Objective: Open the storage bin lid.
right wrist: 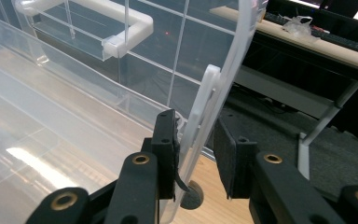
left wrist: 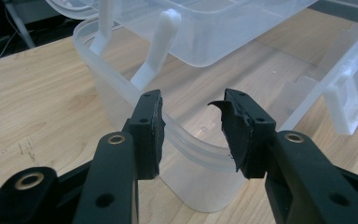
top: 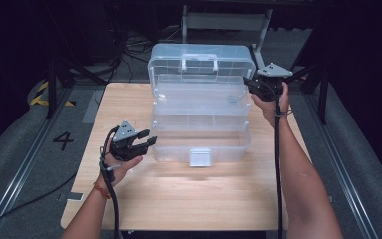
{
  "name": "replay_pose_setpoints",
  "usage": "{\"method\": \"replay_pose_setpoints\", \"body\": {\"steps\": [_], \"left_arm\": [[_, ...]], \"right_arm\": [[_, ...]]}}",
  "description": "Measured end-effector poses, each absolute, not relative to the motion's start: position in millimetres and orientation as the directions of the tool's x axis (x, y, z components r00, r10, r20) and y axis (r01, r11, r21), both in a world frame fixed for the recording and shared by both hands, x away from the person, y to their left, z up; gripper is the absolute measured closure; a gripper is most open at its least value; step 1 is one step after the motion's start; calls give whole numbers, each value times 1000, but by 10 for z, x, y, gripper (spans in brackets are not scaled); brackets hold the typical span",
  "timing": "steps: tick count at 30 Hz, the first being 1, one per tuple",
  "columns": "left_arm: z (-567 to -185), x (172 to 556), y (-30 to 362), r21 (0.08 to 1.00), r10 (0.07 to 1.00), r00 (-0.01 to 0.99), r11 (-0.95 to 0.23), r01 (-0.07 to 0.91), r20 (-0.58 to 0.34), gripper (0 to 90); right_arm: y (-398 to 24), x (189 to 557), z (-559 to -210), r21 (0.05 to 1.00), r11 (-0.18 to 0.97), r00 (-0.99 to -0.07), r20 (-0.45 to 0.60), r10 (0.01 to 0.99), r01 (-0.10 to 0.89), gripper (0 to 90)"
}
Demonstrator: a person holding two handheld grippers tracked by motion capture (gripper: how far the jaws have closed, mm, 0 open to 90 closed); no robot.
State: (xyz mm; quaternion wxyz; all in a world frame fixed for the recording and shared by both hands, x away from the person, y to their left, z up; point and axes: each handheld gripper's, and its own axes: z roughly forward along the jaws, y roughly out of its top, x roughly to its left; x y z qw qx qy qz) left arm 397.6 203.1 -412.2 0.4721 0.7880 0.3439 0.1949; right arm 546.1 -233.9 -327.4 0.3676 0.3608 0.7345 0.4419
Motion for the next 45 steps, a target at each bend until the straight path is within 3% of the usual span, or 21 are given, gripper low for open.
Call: {"method": "replay_pose_setpoints", "body": {"steps": [45], "left_arm": [[-4146,4027,2040,881,724,689,-304,362,-33,577]], "right_arm": [[-2332,5807,-3273,918,297,-480,-142,866,264,727]]}}
